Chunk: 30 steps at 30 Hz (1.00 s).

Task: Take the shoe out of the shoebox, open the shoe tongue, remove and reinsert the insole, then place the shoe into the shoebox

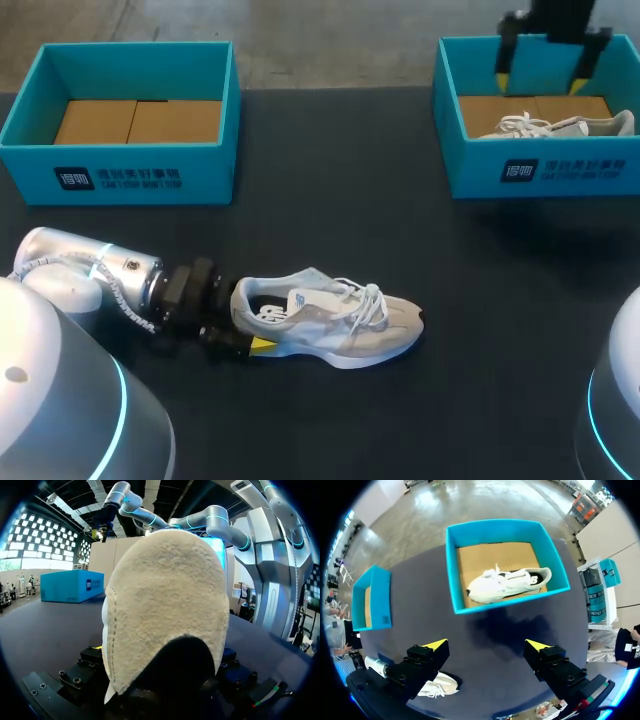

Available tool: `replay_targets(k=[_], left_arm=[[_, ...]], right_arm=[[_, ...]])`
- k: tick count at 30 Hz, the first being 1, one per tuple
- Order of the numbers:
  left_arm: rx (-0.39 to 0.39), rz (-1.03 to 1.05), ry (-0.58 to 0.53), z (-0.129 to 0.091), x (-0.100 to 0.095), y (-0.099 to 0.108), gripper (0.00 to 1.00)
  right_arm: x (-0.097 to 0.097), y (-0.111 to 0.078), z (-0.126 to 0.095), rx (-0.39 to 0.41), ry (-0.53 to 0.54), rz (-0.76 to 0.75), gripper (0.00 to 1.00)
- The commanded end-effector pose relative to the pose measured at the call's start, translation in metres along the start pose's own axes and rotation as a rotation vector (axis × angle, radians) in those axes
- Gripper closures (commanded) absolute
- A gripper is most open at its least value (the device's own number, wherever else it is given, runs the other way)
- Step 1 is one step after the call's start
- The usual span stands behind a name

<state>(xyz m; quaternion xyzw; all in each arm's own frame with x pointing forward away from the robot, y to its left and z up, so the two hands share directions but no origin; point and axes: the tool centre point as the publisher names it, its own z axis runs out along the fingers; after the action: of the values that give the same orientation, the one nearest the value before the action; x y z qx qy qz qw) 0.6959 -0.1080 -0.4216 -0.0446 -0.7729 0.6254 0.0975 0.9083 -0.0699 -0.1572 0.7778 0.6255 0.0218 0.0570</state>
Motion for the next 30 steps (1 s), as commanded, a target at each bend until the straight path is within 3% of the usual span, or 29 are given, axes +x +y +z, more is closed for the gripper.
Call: replay_targets(k=[1,7,15,30], left_arm=[[0.0,0.0,0.002,-0.001,-0.001,0.002,1.0],[0.0,0.0,0.002,-0.001,-0.001,0.002,1.0],[0.0,0.0,0.002,-0.001,-0.001,0.002,1.0],[0.0,0.0,0.002,-0.001,-0.001,0.002,1.0]], right_arm=[[0.02,-0.02,0.002,-0.037,0.004,0.0,0.0],[0.048,-0.043,0.008,-0.04,0.016,-0.003,0.0],[0.069,-0.067,0.008,-0.032,0.019,0.026,0.0],[0.07,-0.068,0.008,-0.018,0.024,0.028,0.0]])
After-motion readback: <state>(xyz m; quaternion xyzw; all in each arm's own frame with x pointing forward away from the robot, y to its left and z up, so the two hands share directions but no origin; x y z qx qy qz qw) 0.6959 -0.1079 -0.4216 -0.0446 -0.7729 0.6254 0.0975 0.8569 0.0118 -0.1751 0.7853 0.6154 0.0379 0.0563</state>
